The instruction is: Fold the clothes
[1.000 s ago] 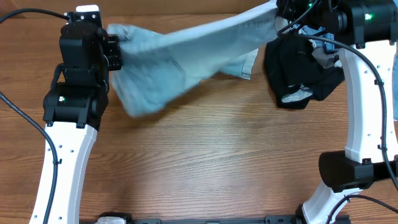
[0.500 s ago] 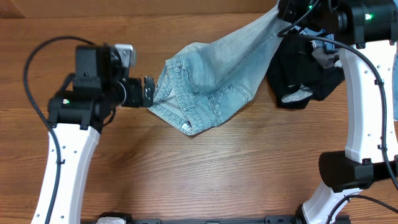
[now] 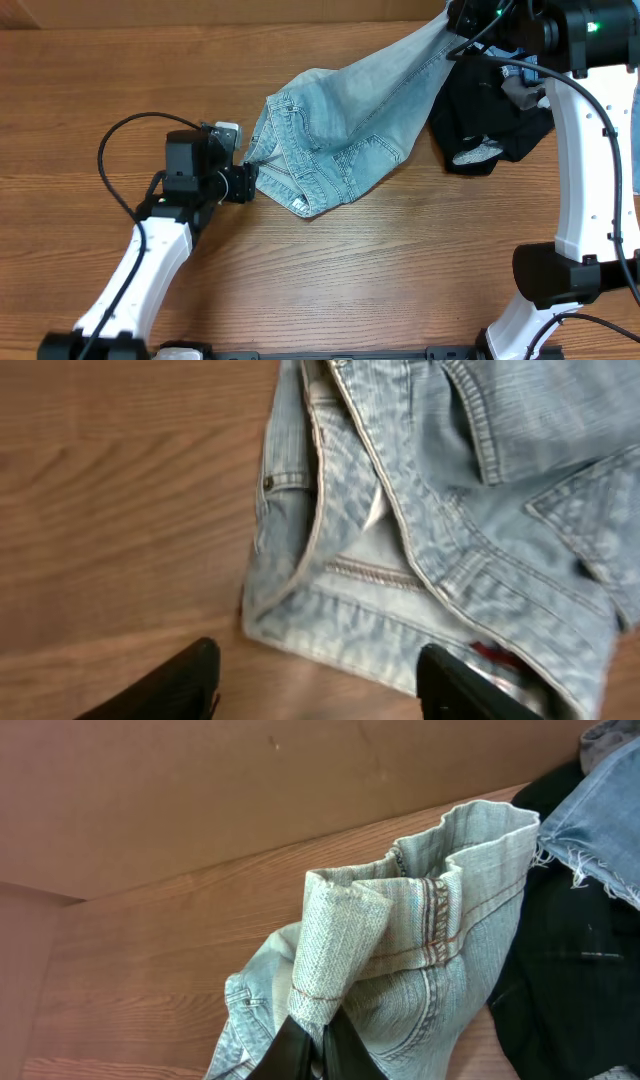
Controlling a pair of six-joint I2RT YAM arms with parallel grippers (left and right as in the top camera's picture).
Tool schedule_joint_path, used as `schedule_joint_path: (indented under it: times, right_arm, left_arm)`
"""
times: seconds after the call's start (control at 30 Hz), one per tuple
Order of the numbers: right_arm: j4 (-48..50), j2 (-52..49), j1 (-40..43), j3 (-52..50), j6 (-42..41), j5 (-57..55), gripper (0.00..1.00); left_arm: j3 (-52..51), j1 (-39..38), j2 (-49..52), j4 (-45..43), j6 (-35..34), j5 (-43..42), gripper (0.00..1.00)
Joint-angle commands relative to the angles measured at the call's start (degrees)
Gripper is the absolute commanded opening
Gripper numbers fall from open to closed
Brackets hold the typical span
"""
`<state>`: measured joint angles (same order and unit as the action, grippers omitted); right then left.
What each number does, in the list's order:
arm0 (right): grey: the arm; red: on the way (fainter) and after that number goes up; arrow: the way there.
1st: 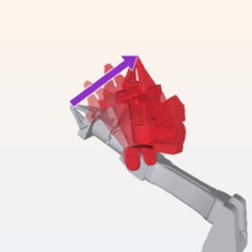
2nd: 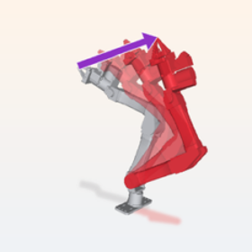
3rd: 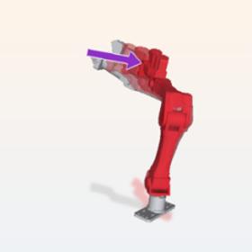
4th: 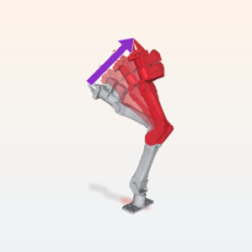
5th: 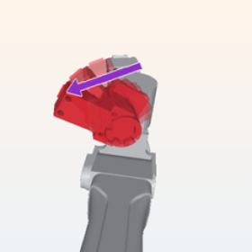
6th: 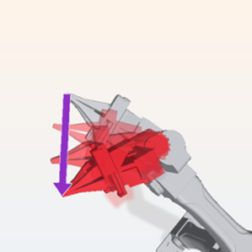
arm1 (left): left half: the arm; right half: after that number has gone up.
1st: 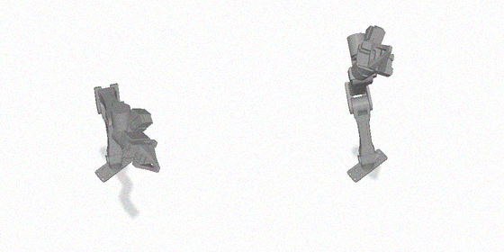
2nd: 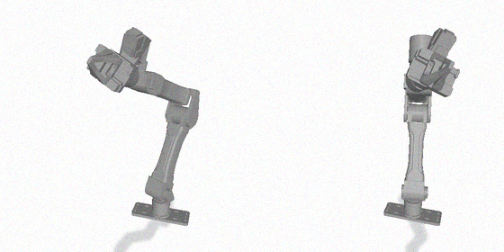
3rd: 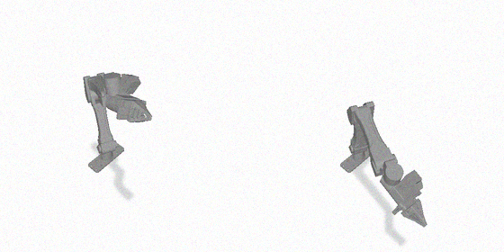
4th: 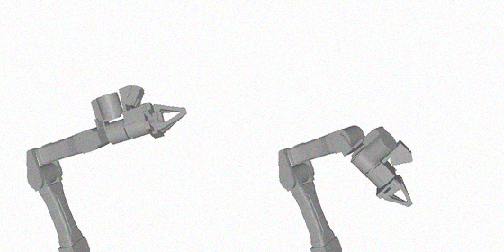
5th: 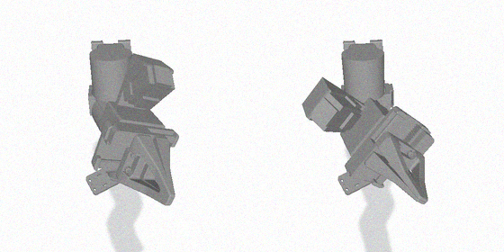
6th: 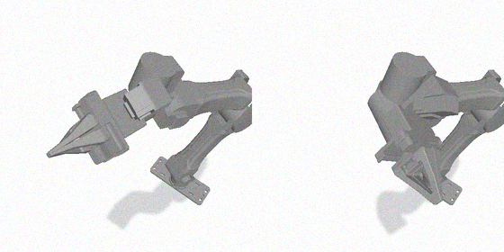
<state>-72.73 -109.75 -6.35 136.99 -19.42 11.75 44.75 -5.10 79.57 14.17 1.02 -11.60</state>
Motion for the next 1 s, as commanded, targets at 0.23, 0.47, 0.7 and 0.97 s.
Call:
schedule_joint_path:
  times: [0.23,0.47,0.7,0.97]
  right_arm:
    - [0.3,2.4,0.6,1.9,0.3,-0.2,0.04]
    - [-5.6,2.9,0.6,1.9,1.6,-1.6,0.83]
    - [-21.9,5.5,-3.1,0.2,2.1,-7.2,0.81]
    - [-14.5,5.6,-16.9,-26.1,0.5,-10.7,0.78]
  left_arm:
    - [-1.2,0.3,15.5,-11.7,8.0,1.0,0.55]
    - [-1.1,0.3,17.8,-14.1,7.9,2.4,0.04]
    - [1.0,0.4,16.7,-14.3,7.8,4.2,0.04]
    - [2.8,3.3,12.5,-13.5,7.9,5.7,0.04]
